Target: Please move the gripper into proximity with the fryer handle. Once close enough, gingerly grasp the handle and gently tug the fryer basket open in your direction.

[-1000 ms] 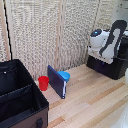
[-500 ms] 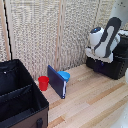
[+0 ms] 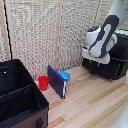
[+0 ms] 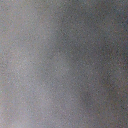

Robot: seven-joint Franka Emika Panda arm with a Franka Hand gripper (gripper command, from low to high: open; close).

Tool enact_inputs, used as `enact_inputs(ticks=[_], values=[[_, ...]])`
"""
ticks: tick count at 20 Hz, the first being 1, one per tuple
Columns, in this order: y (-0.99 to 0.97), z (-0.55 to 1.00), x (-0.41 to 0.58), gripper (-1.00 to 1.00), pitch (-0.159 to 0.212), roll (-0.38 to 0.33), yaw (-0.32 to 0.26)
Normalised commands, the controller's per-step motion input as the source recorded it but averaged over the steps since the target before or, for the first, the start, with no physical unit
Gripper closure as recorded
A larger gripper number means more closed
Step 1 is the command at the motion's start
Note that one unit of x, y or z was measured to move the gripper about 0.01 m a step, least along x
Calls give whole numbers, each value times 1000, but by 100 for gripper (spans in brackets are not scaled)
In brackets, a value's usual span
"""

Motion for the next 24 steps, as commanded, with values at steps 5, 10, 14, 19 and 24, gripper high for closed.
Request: enact_inputs(ticks=[5,10,14,19,24], values=[[855,-47,90,100,-92,-9,-125],[695,-222,89,100,-94,-34,-190],[523,-225,205,100,-9,-40,-198],[221,-179,262,-100,15,-65,-171],[44,236,66,-100,61,-35,-30]])
